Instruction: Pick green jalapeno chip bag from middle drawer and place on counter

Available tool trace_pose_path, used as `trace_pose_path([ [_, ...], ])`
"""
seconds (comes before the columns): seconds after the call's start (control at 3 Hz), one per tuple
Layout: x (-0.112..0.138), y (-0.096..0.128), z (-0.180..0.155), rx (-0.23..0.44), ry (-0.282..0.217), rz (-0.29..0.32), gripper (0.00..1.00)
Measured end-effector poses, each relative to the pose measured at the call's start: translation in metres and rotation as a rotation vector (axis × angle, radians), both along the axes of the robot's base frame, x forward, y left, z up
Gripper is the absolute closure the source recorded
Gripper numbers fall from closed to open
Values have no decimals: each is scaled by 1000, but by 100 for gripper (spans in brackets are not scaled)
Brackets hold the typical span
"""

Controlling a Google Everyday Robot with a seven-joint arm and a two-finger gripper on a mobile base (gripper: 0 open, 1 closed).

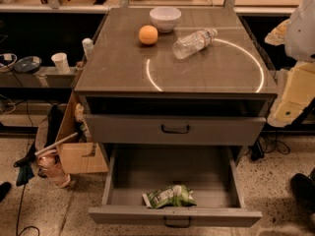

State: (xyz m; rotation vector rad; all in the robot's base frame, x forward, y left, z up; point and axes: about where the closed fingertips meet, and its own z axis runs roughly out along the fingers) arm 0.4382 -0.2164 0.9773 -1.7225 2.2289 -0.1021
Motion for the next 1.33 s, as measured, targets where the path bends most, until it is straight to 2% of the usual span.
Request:
trace_pose_path([
  [0.67,2,2,-6,18,-1,-5,0],
  [1.33,10,11,-37,87,42,-9,0],
])
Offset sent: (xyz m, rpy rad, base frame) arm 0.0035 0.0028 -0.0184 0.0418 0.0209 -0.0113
